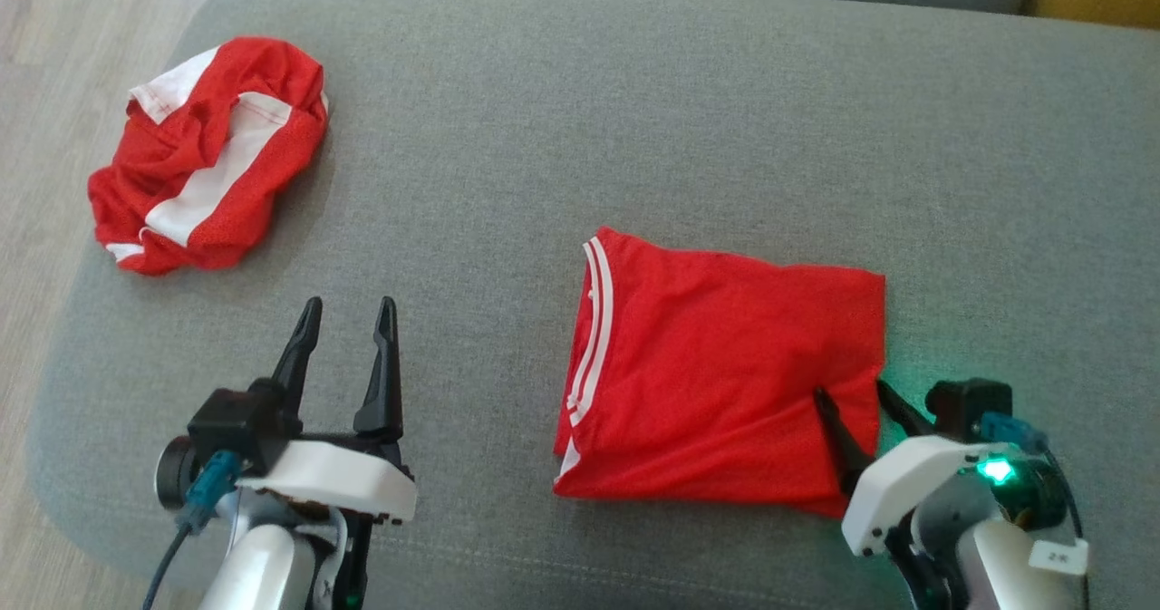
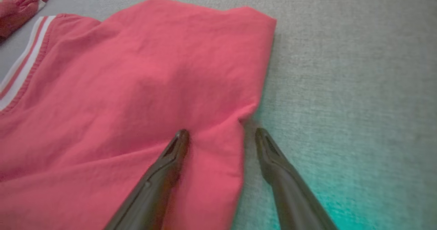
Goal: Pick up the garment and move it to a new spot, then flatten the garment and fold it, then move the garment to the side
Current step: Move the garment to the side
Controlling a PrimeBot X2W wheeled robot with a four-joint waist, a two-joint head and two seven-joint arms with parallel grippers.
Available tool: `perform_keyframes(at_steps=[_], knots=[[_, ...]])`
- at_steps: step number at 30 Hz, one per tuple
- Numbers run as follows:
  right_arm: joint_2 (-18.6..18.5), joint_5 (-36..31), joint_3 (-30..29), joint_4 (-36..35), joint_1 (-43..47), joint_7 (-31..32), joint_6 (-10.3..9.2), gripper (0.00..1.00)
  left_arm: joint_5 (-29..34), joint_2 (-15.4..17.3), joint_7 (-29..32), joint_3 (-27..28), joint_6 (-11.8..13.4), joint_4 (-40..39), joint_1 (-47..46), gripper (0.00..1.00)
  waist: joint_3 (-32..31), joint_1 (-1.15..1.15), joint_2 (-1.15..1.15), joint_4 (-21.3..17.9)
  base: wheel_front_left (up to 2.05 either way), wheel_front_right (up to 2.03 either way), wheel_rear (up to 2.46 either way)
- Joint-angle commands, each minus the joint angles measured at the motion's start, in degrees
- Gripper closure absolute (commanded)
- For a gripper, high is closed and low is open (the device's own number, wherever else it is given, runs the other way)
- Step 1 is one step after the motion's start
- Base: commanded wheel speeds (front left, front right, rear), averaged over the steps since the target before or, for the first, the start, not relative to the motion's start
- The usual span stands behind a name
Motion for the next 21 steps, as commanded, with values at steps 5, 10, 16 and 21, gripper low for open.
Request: perform_keyframes(at_steps=[5, 10, 16, 21], knots=[[0.1, 1.4, 3.1, -0.3, -1.2, 0.9, -0.05, 1.00, -0.4, 0.2, -1.0, 2.0, -0.1, -1.1, -3.0, 0.00, 0.6, 0.00, 0.00, -0.1, 0.00, 0.00, 0.00], [-0.6, 1.1, 3.7, -2.2, -1.6, -0.7, -0.05, 1.00, -0.3, 0.2, -1.3, 2.3, 0.1, -1.1, -3.1, 0.00, 0.5, 0.00, 0.00, -1.3, 0.00, 0.00, 0.00], [-2.4, 2.7, 5.5, -4.9, -2.1, -1.7, -0.05, 1.00, 0.0, 0.6, -1.5, 2.7, 0.2, -1.9, -2.8, 0.00, 0.5, 0.00, 0.00, -5.6, 0.00, 0.00, 0.00], [-4.5, 4.1, 6.7, -6.4, -3.9, -2.1, -0.05, 1.00, 0.3, 0.8, -1.5, 2.5, 0.0, -2.5, -3.2, 0.00, 1.1, 0.00, 0.00, -11.1, 0.00, 0.00, 0.00]])
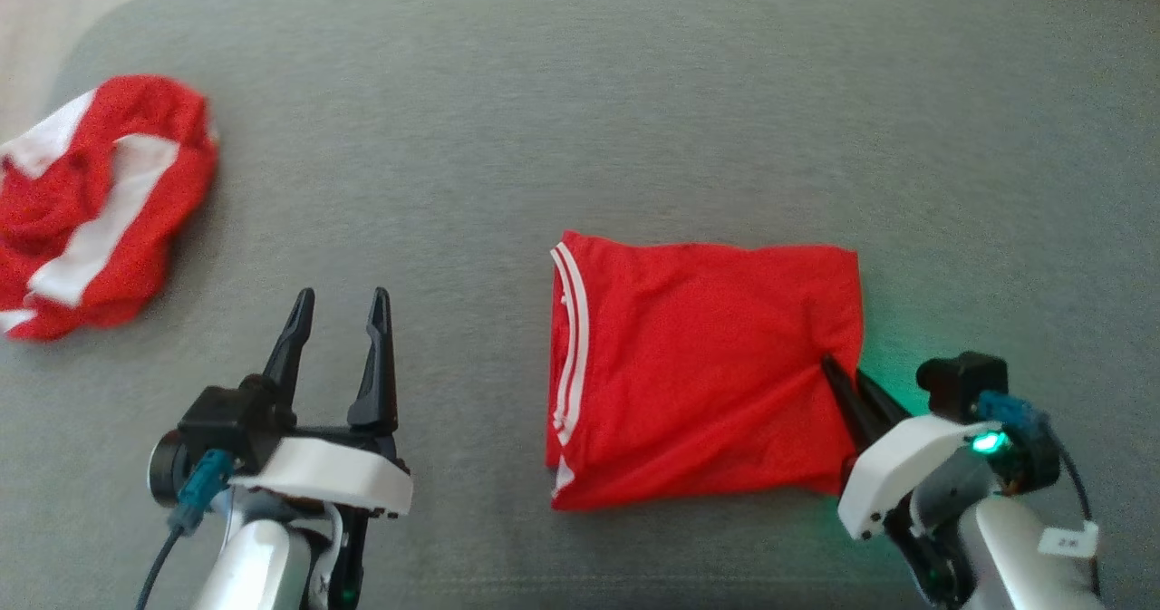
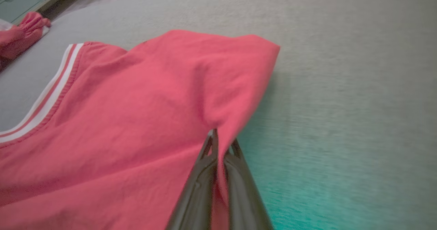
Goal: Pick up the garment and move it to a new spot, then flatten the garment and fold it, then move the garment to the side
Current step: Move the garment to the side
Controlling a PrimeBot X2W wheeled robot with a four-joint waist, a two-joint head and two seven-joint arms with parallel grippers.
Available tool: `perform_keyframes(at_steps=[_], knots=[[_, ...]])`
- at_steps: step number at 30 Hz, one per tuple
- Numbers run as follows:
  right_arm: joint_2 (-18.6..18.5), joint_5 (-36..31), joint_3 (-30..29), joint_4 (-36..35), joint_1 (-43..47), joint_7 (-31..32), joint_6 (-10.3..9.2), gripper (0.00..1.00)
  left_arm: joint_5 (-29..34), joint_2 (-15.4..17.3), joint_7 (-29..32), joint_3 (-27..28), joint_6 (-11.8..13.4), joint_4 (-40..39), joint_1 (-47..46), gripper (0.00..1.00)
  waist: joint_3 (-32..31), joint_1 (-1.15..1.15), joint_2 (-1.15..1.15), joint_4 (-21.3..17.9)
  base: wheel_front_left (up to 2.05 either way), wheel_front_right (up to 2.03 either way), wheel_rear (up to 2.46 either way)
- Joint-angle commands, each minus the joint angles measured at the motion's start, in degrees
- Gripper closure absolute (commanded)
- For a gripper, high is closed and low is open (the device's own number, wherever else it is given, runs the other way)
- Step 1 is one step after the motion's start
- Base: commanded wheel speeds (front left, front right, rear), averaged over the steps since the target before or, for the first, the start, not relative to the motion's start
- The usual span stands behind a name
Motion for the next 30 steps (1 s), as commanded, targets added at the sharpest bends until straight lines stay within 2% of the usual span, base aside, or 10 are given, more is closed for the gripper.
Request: perform_keyframes(at_steps=[1, 7, 12, 19, 26, 30], knots=[[-1.5, 0.7, 1.3, -2.4, -3.1, -1.0, -0.05, 1.00, 0.4, 0.9, -0.6, 2.0, -0.1, -2.2, -3.0, 0.00, 0.8, 0.00, 0.00, -4.7, 0.00, 0.00, 0.00], [-3.8, 1.6, 1.5, -1.9, -7.7, -2.4, -0.05, 1.00, 0.9, 1.6, -0.5, 1.5, -0.5, -3.0, -4.4, 0.00, 2.5, 0.00, 0.00, -11.9, 0.00, 0.00, 0.00], [-5.2, 2.9, 0.7, 2.2, -15.0, -4.2, -0.05, 1.00, 1.7, 2.5, 0.5, 0.6, -1.1, -3.7, -6.7, 0.00, 5.3, 0.00, 0.00, -16.3, 0.00, 0.00, 0.00], [-7.4, 5.0, -3.8, 10.4, -24.8, -8.5, -0.05, 1.00, 2.7, 2.7, 1.4, -1.2, -2.2, -4.4, -10.2, 0.00, 8.6, 0.00, 0.00, -18.0, 0.00, 0.00, 0.00], [-12.6, 7.1, -11.0, 20.1, -32.6, -12.6, -0.05, 1.00, 3.5, 3.3, 2.4, -2.4, -2.6, -5.1, -11.7, 0.00, 11.3, 0.00, 0.00, -17.8, 0.00, 0.00, 0.00], [-14.1, 8.0, -11.8, 23.8, -35.7, -14.2, -0.05, 1.00, 3.6, 4.1, 2.5, -2.2, -2.7, -5.3, -12.1, 0.00, 12.3, 0.00, 0.00, -17.9, 0.00, 0.00, 0.00]])
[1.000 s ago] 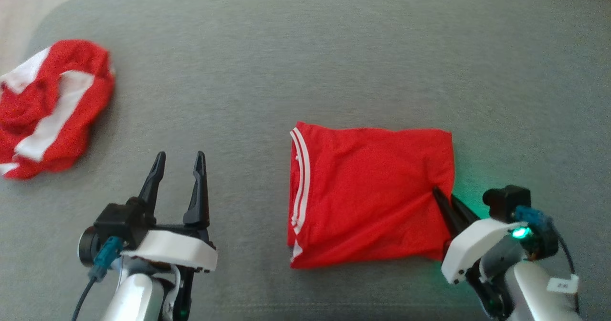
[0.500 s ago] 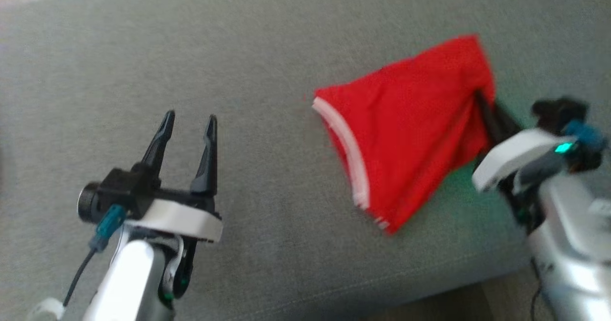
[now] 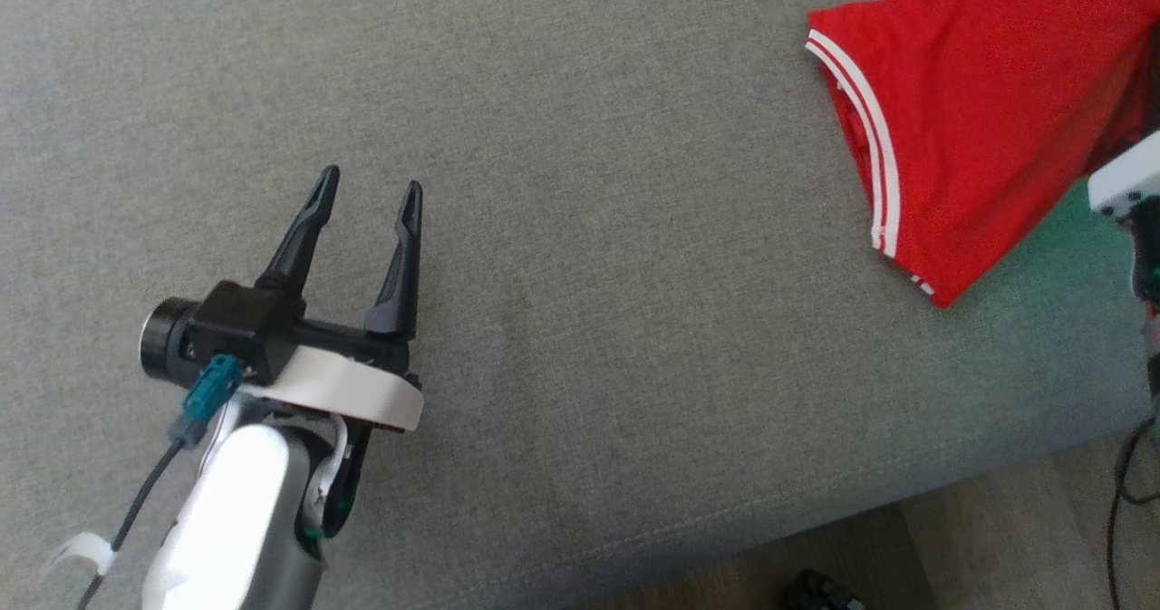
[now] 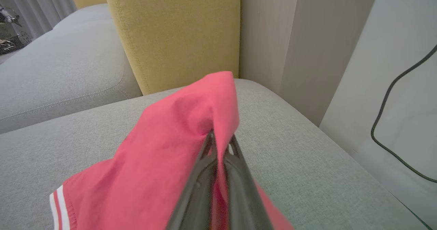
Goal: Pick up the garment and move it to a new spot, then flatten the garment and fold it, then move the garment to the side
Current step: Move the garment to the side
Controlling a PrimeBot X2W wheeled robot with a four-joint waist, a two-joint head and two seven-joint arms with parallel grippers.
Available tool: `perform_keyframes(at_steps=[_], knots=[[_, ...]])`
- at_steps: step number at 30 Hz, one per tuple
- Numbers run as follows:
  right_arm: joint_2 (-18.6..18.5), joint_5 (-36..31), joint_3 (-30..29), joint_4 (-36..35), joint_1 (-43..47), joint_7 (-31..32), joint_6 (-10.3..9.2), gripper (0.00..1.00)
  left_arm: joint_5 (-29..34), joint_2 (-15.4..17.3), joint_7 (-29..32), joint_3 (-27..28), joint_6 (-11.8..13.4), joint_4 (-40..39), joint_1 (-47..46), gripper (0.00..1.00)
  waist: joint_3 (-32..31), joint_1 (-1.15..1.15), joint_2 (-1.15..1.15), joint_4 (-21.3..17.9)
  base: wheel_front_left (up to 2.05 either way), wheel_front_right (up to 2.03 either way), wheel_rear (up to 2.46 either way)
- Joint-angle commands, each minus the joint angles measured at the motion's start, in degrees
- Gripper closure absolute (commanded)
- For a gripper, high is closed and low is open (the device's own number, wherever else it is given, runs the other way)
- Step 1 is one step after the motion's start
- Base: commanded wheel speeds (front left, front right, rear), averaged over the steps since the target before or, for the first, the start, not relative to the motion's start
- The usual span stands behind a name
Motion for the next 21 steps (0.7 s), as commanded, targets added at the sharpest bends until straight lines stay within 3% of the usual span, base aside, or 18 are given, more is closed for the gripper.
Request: perform_keyframes(at_steps=[1, 12, 13, 14, 15, 21], knots=[[-1.4, 0.4, 0.7, -0.7, -1.7, -1.0, -0.05, 1.00, 0.5, 1.2, -0.1, 1.8, -0.2, -2.3, -2.1, 0.00, 0.4, 0.00, 0.00, -0.2, 0.00, 0.00, 0.00], [-2.2, 1.6, 0.9, 8.9, -6.2, -5.2, -0.05, 1.00, 1.0, 1.9, 0.5, 0.8, -0.6, -3.0, -4.5, 0.00, 3.7, 0.00, 0.00, 1.1, 0.00, 0.00, 0.00], [-2.3, 1.7, 0.8, 9.6, -6.5, -5.5, -0.05, 0.85, 1.0, 2.0, 0.5, 0.9, -0.5, -3.0, -4.6, 0.00, 3.9, 0.00, 0.00, 1.3, 0.00, 0.00, 0.00], [-2.4, 1.7, 0.9, 10.2, -6.8, -5.9, -0.05, 0.57, 1.0, 2.1, 0.5, 1.0, -0.5, -3.0, -4.7, 0.00, 4.1, 0.00, 0.00, 1.4, 0.00, 0.00, 0.00], [-2.4, 1.7, 0.8, 10.7, -7.2, -6.3, -0.05, 0.02, 1.0, 2.3, 0.5, 1.0, -0.4, -3.0, -4.6, 0.00, 4.2, 0.00, 0.00, 1.4, 0.00, 0.00, 0.00], [-2.6, -0.6, 1.2, 12.8, -7.9, -8.2, -0.05, 0.00, 0.4, 2.3, 0.1, 1.3, -0.1, -2.3, -4.4, 0.00, 3.4, 0.00, 0.00, 1.8, 0.00, 0.00, 0.00]])
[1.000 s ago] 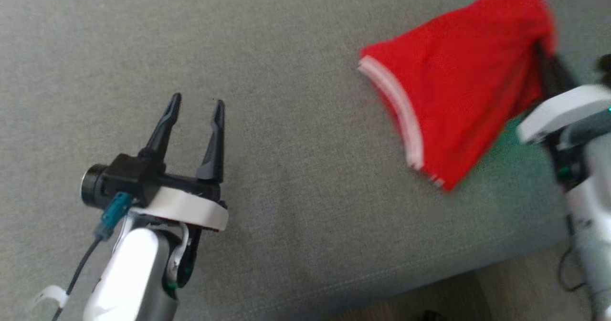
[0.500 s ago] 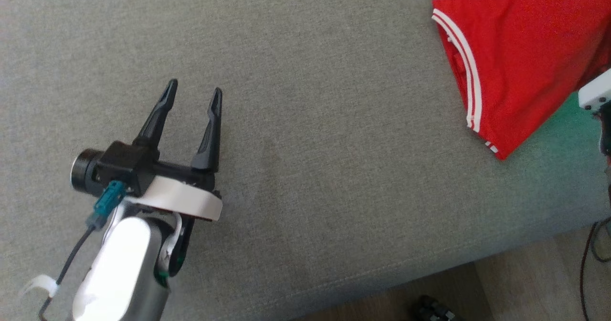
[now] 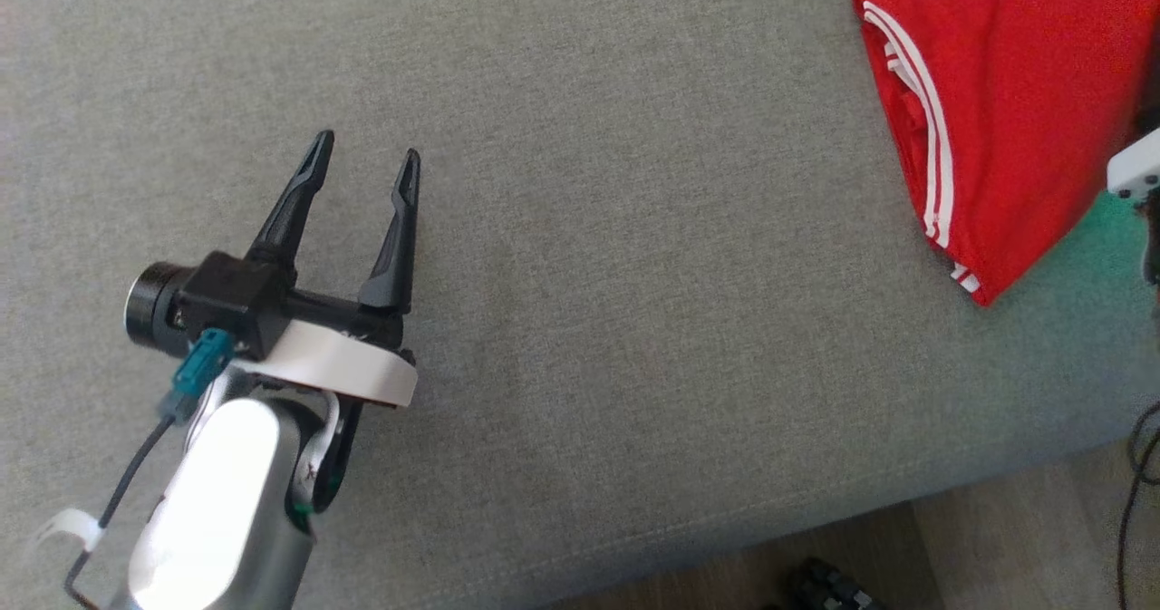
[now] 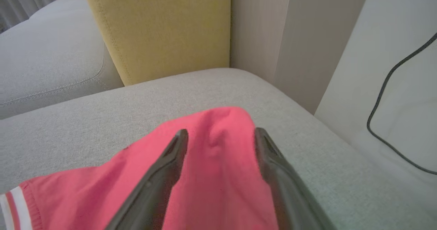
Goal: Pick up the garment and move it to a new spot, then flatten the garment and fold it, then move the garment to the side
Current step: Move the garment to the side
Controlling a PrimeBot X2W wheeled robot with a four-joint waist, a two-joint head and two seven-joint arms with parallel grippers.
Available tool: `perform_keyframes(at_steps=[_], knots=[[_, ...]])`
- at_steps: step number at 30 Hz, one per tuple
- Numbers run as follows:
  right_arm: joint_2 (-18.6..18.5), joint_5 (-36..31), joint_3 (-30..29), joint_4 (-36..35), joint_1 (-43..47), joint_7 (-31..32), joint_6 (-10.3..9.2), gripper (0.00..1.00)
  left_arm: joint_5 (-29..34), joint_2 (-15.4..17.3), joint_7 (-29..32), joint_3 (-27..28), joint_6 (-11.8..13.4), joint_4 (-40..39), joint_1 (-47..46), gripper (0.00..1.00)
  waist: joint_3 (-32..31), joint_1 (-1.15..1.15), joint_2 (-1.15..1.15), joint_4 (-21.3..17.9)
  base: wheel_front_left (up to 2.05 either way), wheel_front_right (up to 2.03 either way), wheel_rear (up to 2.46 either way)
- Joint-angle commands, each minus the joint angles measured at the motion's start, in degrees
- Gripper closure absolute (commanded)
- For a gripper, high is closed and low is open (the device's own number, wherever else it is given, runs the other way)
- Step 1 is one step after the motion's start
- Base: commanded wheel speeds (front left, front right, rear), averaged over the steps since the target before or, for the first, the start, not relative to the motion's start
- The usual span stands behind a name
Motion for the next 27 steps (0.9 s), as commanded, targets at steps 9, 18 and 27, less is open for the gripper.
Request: perform_keyframes(at_steps=[9, 18, 27], knots=[[1.0, -9.6, 1.2, -14.5, 6.7, -2.7, -0.05, 0.00, -1.5, 0.4, -1.8, 2.5, 1.2, 0.2, 1.0, 0.00, -5.6, 0.00, 0.00, 1.1, 0.00, 0.00, 0.00], [11.2, -14.4, 2.2, -37.1, 25.7, -1.3, -0.05, 0.00, -3.2, -0.3, -2.7, 3.8, 3.2, 1.2, 5.8, 0.00, -11.5, 0.00, 0.00, 5.3, 0.00, 0.00, 0.00], [16.5, -15.6, 4.6, -51.9, 38.0, 4.2, -0.05, 0.00, -4.2, 0.1, -3.2, 5.5, 4.6, 1.9, 10.2, 0.00, -16.2, 0.00, 0.00, 10.6, 0.00, 0.00, 0.00]])
